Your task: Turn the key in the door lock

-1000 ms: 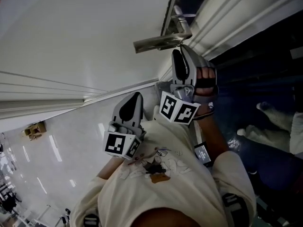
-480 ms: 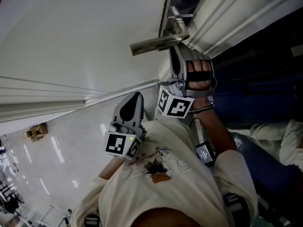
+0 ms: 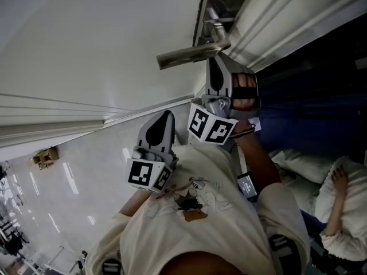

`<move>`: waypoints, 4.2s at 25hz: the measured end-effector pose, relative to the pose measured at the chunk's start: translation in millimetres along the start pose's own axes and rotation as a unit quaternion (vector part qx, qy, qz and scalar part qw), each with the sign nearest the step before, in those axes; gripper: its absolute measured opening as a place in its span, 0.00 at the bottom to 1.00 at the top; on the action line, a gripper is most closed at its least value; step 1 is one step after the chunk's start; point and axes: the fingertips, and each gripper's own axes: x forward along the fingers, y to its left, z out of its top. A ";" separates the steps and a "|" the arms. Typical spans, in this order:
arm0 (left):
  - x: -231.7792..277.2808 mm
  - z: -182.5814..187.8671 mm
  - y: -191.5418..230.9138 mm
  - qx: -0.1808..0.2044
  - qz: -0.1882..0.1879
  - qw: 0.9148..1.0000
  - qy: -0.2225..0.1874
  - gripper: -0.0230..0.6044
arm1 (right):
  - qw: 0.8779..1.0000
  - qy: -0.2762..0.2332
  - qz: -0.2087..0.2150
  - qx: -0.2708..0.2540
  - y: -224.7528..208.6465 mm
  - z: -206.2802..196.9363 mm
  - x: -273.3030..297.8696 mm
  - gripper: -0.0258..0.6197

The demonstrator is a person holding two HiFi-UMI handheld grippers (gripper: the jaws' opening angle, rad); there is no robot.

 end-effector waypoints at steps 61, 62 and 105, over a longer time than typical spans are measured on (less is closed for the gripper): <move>31.4 -4.9 -15.9 0.006 -0.036 0.999 0.013 0.04 | 0.409 -0.083 0.224 0.881 -11.2 -15.6 6.6 0.10; 31.2 -5.1 -16.4 0.006 -0.035 0.999 0.013 0.04 | 0.414 -0.085 0.227 0.877 -12.0 -14.6 6.5 0.10; -124.2 -63.8 -70.9 -0.040 0.000 0.999 0.005 0.04 | 0.645 -0.094 0.306 0.694 84.6 12.4 -242.5 0.05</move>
